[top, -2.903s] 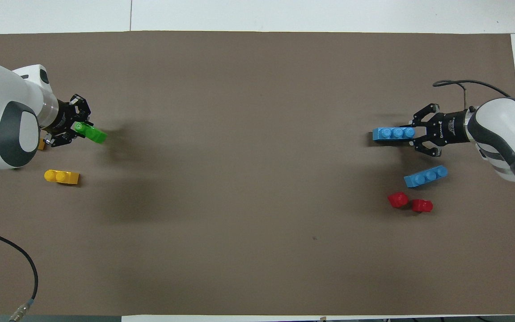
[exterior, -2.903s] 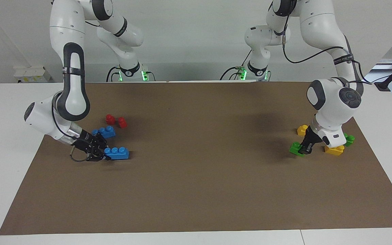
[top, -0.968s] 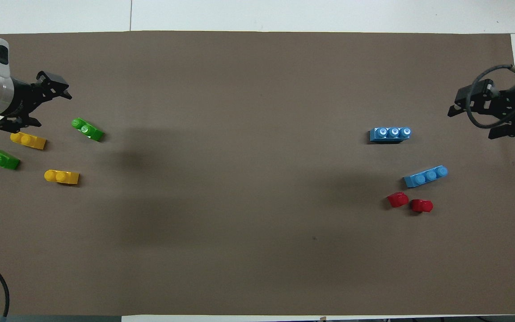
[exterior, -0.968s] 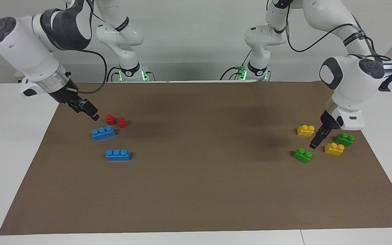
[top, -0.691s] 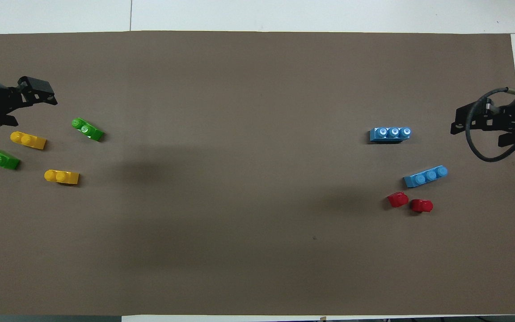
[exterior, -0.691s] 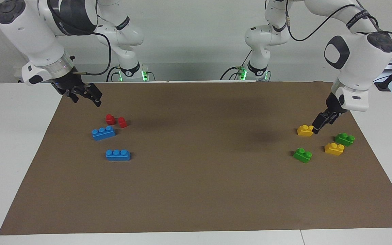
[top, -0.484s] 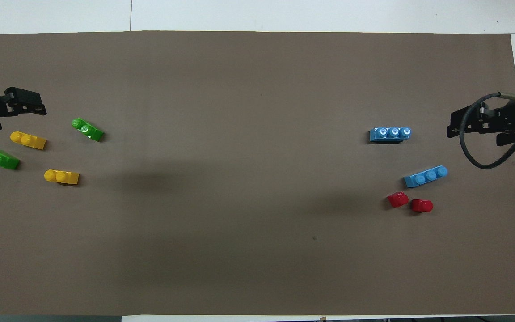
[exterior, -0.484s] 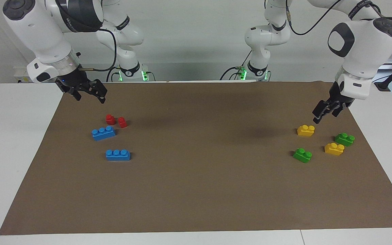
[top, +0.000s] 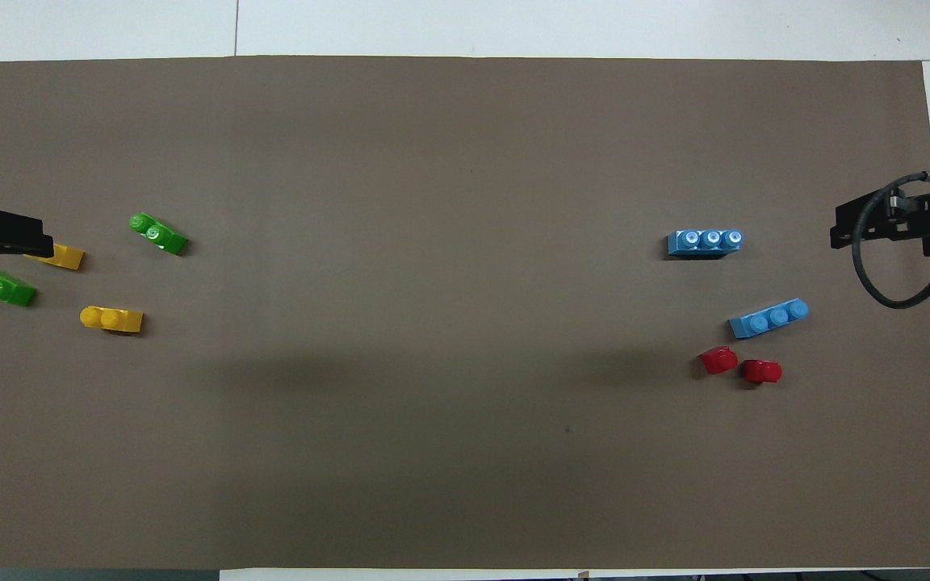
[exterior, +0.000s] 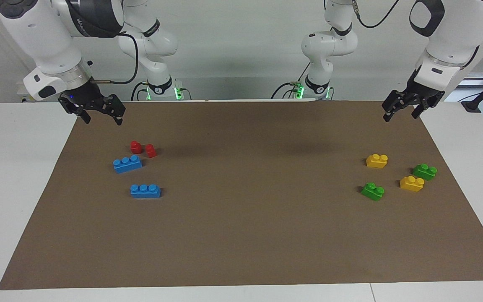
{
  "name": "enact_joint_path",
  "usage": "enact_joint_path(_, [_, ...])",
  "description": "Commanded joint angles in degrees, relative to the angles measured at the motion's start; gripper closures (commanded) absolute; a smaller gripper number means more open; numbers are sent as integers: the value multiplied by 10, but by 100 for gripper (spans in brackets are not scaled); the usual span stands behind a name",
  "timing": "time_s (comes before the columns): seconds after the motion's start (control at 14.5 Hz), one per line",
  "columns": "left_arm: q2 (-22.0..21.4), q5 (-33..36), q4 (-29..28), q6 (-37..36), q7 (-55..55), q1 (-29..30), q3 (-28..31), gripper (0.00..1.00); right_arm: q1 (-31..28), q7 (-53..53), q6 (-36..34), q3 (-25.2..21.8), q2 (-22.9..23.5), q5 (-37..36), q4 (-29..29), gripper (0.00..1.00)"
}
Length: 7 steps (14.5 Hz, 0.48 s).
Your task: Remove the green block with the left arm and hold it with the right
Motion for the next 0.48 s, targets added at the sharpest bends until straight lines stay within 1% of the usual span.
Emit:
enact_joint_path(0.0, [-9,-5,-4,-10,11,-3,1,0,-4,-15,-2,4,6,-22,10,0])
enact_joint_path(0.28, [-9,-6,-4,-10,9,-4,1,0,1,-15,-1,4,6,-29,7,0])
enact_joint_path(0.41, [-10,-6,-3,-10,7,-16,5,0,1,-11,-1,4,4,-28,5,0])
